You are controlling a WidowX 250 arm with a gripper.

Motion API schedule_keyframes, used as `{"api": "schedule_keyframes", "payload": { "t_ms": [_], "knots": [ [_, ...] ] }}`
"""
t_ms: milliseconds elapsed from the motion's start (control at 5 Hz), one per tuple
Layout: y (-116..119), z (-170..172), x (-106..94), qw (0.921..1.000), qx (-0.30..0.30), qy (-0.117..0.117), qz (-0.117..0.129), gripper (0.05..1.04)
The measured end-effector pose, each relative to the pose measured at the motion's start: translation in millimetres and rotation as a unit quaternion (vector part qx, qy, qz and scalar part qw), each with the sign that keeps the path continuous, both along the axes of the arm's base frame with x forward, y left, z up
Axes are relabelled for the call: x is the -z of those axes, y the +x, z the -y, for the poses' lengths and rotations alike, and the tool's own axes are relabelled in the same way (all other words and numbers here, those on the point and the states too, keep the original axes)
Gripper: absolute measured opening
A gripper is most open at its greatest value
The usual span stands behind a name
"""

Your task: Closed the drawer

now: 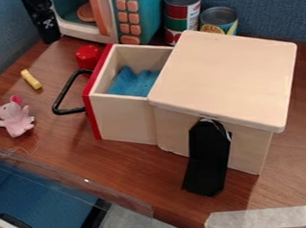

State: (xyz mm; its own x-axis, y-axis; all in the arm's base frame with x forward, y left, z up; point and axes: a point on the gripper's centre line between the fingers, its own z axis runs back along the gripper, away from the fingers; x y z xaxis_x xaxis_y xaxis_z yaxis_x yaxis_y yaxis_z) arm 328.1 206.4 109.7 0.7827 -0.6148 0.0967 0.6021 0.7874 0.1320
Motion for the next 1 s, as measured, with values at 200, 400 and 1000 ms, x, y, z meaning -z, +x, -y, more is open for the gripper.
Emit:
{"api": "schedule_keyframes", "payload": {
  "t_ms": [200,400,1000],
  "knots": [
    [-9.0,-4.4,-2.1,0.9978,0.064,0.014,-0.011,1.001],
    [-26.1,-3.1,-2.4,0.9898,0.132,0.051,-0.013,1.001],
    [-51.1,3.1,17.4,0.9714,0.216,0.09,-0.041,1.001]
  ]
}}
